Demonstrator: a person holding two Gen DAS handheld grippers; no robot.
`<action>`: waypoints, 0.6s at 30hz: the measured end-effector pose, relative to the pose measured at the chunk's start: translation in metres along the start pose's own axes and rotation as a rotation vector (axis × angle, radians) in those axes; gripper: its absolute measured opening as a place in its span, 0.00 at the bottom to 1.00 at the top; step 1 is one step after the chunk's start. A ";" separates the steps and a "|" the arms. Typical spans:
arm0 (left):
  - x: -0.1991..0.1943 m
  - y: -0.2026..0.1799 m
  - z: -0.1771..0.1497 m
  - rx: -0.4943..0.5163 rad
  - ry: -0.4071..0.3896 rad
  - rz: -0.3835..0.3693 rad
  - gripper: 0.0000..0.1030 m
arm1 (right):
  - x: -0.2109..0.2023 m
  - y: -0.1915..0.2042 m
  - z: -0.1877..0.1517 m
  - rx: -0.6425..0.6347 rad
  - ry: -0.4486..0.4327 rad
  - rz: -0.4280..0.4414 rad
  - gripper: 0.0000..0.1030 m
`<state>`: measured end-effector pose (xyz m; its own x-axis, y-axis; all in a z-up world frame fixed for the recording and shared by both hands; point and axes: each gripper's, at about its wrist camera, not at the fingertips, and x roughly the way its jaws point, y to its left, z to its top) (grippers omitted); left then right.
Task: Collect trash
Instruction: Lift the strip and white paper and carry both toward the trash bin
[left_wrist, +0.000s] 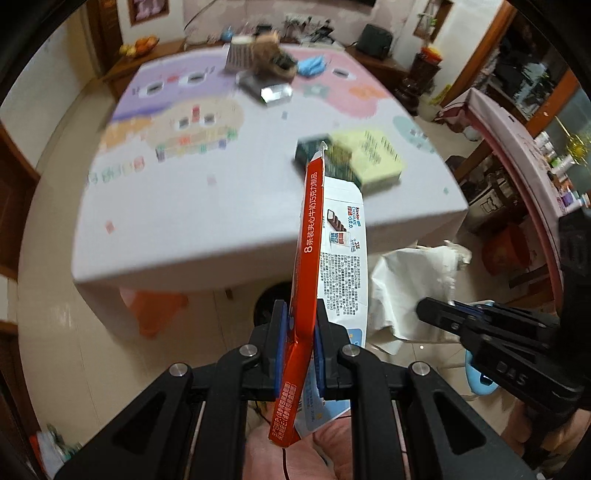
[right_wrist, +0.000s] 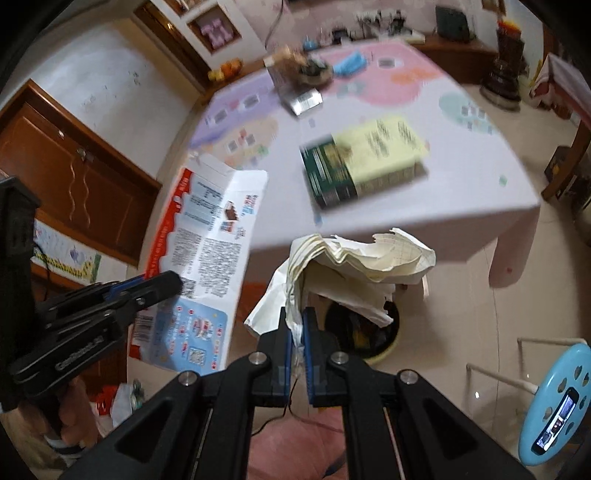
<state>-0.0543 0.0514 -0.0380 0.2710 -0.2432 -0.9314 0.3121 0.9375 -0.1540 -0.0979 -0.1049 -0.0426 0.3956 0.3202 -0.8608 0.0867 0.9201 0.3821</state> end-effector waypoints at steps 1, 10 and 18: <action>0.012 -0.001 -0.009 -0.009 0.013 0.008 0.10 | 0.012 -0.007 -0.005 0.003 0.027 0.005 0.05; 0.148 0.002 -0.068 -0.065 0.130 0.072 0.11 | 0.138 -0.063 -0.042 0.031 0.202 -0.026 0.05; 0.254 0.018 -0.079 -0.089 0.176 0.084 0.11 | 0.238 -0.101 -0.062 0.057 0.262 -0.052 0.06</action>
<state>-0.0523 0.0261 -0.3035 0.1272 -0.1233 -0.9842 0.2110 0.9729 -0.0946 -0.0698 -0.1076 -0.3067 0.1399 0.3267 -0.9347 0.1550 0.9251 0.3466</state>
